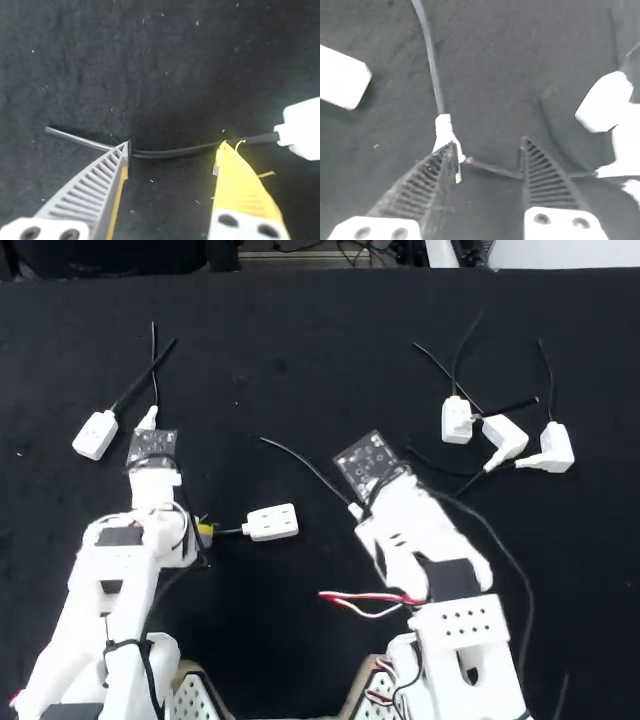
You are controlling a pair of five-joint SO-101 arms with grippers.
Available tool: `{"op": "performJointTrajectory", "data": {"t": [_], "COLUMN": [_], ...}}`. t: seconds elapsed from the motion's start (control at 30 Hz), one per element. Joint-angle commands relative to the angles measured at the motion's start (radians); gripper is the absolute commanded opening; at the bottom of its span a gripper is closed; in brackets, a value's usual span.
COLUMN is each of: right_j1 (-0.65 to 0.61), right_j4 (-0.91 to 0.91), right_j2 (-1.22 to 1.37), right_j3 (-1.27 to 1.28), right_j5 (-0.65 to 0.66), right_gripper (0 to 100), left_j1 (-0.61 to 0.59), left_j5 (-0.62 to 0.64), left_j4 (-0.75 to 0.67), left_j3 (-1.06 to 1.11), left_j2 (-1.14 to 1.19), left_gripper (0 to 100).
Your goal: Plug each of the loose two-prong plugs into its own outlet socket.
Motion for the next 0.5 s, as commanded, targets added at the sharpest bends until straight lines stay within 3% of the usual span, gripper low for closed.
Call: {"op": "performJointTrajectory", "data": {"t": [0.0, 0.17, 0.47], "right_j1": [0.023, 0.115, 0.141], "right_j4": [-0.072, -0.245, -0.255], "right_j2": [0.013, 0.18, 0.598], "right_j3": [-0.027, -0.008, -0.183], "right_j5": [0.127, 0.195, 0.307], "right_gripper": [14.0, 14.0, 14.1], "left_j1": [0.012, -0.033, -0.051], "left_j5": [0.044, 0.064, 0.06], "left_j4": [-0.04, -0.043, -0.044], "left_j3": [-0.002, -0.005, 0.018], "left_j2": [-0.014, -0.014, -0.003], "left_gripper": [27, 27, 27]}}
